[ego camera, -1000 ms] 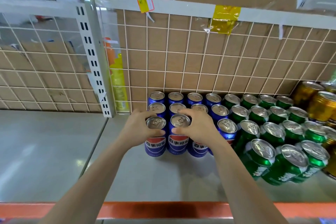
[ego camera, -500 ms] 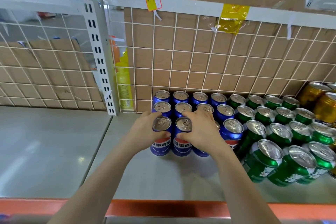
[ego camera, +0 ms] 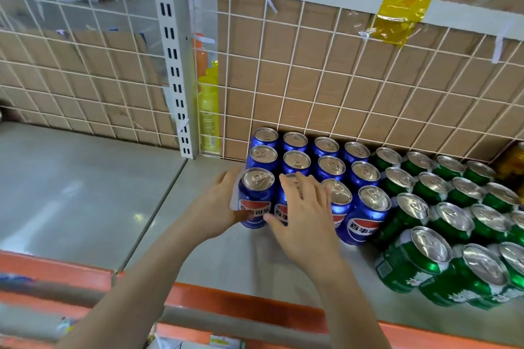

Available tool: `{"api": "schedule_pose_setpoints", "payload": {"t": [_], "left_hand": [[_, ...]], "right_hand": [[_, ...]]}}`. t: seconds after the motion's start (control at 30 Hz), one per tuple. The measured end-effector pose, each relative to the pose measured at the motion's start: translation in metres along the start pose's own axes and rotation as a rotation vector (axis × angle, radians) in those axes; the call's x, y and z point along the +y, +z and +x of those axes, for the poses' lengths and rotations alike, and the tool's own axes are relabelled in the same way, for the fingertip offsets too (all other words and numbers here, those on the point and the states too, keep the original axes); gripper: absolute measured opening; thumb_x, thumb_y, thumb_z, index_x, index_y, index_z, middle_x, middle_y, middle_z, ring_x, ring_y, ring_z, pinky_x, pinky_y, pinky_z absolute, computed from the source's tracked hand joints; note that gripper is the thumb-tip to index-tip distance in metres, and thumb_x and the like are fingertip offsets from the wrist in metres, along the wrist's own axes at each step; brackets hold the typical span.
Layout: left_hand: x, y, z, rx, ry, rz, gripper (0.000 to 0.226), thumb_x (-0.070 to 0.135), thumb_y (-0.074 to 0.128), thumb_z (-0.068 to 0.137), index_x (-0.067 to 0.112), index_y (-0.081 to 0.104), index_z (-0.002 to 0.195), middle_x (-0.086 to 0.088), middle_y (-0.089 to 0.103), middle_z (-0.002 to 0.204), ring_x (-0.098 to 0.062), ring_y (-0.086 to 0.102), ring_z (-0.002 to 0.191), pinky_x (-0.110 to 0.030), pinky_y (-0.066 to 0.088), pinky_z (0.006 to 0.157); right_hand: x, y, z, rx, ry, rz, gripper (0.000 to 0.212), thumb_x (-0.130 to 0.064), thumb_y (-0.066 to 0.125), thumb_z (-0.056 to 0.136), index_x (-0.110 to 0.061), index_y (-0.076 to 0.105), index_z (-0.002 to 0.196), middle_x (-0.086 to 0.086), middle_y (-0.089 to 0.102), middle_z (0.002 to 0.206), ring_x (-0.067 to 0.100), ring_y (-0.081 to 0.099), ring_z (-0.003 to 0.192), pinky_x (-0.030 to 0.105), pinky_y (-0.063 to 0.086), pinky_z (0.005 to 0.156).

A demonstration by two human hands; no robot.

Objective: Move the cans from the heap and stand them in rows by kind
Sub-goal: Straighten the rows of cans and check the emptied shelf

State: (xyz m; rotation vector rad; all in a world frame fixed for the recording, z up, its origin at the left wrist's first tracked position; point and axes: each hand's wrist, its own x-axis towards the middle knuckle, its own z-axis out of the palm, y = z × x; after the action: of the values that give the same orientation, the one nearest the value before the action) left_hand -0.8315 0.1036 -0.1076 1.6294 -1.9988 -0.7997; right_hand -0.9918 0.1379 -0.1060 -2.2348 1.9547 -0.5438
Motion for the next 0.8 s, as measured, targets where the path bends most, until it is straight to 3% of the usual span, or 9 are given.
{"api": "schedule_pose_setpoints", "payload": {"t": [0.17,0.3,0.5,0.63,0.8], "left_hand": [[-0.019,-0.012,-0.018,0.081,-0.113,0.188,0.094,0.039,0.068,0.081,0.024,0.006,0.150,0.002,0.007,0.158,-0.020,0.019,0.143,-0.035,0.026,0.113],[-0.041,-0.028,-0.047,0.153,-0.117,0.220,0.085,0.040,0.061,0.086,0.020,0.008,0.149,-0.002,0.005,0.158,-0.021,0.012,0.144,-0.030,0.015,0.116],[-0.082,-0.064,-0.094,0.233,-0.211,0.251,0.083,0.039,0.059,0.088,0.022,0.006,0.149,-0.006,0.002,0.158,-0.023,0.009,0.145,-0.034,0.013,0.116],[-0.119,-0.101,-0.131,0.300,-0.257,0.275,0.082,0.039,0.059,0.088,0.022,0.007,0.149,-0.006,0.004,0.158,-0.026,0.014,0.144,-0.038,0.018,0.116],[-0.173,-0.158,-0.195,0.358,-0.314,0.223,0.078,0.037,0.060,0.088,0.022,0.013,0.149,-0.004,0.010,0.157,-0.024,0.019,0.142,-0.033,0.021,0.112]], "right_hand": [[-0.013,0.011,-0.007,-0.040,-0.047,0.016,0.073,-0.043,0.049,0.093,-0.030,0.006,0.150,0.002,-0.001,0.158,0.024,-0.010,0.145,0.040,-0.006,0.116],[-0.043,0.017,-0.012,-0.089,-0.128,0.044,0.070,-0.046,0.046,0.093,-0.029,0.008,0.150,0.001,-0.007,0.158,0.023,-0.015,0.144,0.036,-0.011,0.112],[-0.111,0.033,-0.023,-0.179,-0.247,0.003,0.069,-0.048,0.044,0.094,-0.033,0.005,0.149,0.002,-0.008,0.158,0.024,-0.016,0.144,0.037,-0.014,0.112],[-0.170,0.045,-0.028,-0.165,-0.334,-0.040,0.068,-0.049,0.044,0.093,-0.033,0.008,0.148,0.002,-0.003,0.158,0.024,-0.010,0.145,0.039,-0.016,0.110],[-0.261,0.075,-0.043,-0.128,-0.394,-0.005,0.066,-0.047,0.050,0.090,-0.028,0.023,0.147,0.008,0.014,0.155,0.029,0.006,0.144,0.051,0.000,0.115]]}}
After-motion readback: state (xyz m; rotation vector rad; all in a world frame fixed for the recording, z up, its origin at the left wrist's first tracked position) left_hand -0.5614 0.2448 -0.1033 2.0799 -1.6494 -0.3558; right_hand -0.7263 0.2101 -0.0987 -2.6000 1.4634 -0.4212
